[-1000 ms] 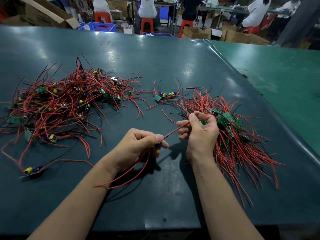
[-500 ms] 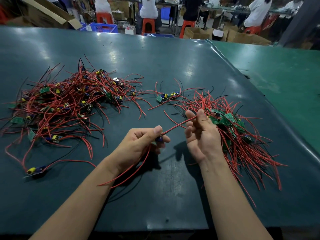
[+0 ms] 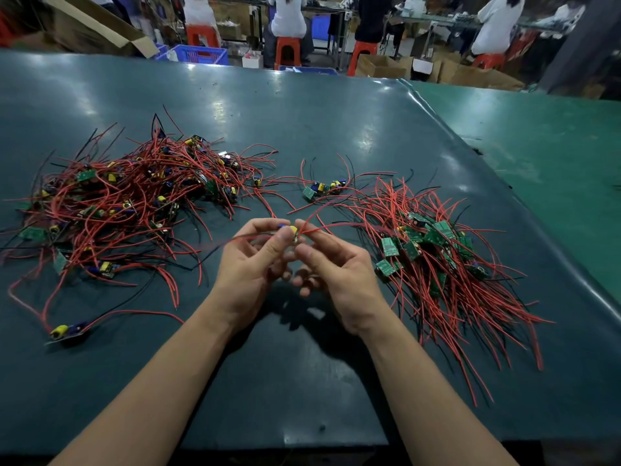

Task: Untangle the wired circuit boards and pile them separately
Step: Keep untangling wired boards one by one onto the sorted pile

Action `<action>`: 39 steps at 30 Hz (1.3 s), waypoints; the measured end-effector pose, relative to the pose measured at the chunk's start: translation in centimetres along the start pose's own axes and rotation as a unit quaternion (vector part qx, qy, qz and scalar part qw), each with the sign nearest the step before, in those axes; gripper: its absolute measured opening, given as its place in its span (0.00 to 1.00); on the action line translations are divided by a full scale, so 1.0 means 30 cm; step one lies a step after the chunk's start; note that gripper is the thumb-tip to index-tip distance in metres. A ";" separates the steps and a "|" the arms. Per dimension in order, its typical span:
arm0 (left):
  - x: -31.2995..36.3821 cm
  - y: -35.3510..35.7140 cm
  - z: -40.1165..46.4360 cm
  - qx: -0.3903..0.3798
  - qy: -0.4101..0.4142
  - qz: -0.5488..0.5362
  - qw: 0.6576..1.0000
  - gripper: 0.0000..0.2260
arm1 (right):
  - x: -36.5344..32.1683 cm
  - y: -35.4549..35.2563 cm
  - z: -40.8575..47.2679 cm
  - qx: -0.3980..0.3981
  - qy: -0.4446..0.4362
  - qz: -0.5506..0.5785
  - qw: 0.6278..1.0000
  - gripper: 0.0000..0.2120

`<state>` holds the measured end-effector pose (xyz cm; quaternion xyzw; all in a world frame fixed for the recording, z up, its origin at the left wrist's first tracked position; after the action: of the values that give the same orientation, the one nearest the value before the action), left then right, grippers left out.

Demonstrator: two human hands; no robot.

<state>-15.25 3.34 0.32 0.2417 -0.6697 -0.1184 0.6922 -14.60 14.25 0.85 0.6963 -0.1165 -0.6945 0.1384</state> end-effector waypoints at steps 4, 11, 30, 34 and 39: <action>0.018 0.020 -0.014 -0.028 0.071 0.055 0.996 0.10 | 0.004 -0.057 0.019 0.071 0.005 0.023 0.997 0.06; 0.021 0.022 -0.038 -0.006 0.126 0.176 0.976 0.10 | 0.037 -0.109 0.035 0.096 0.049 -0.036 0.993 0.16; 0.065 0.000 -0.022 0.042 0.131 0.127 0.982 0.10 | -0.064 -0.276 0.059 0.279 -0.053 0.081 0.955 0.12; 0.064 -0.027 -0.003 0.053 0.104 0.063 0.991 0.09 | -0.089 -0.328 0.041 0.339 -0.100 0.124 0.927 0.13; 0.072 -0.130 0.043 0.137 0.024 -0.111 0.984 0.04 | -0.124 -0.373 0.031 0.362 -0.117 0.095 0.920 0.11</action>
<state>-15.72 -1.28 0.27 0.4100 -0.6316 -0.0952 0.6511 -15.89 25.98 0.36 0.5982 -0.4408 -0.6653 -0.0727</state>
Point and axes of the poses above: each hand's wrist, its own z-axis towards the middle knuckle, its own y-axis out of the palm, x = y × z, the point moved 10 cm from there along z, towards the middle knuckle, and after that the axes turned 13 degrees about x, right-handed, at the moved point
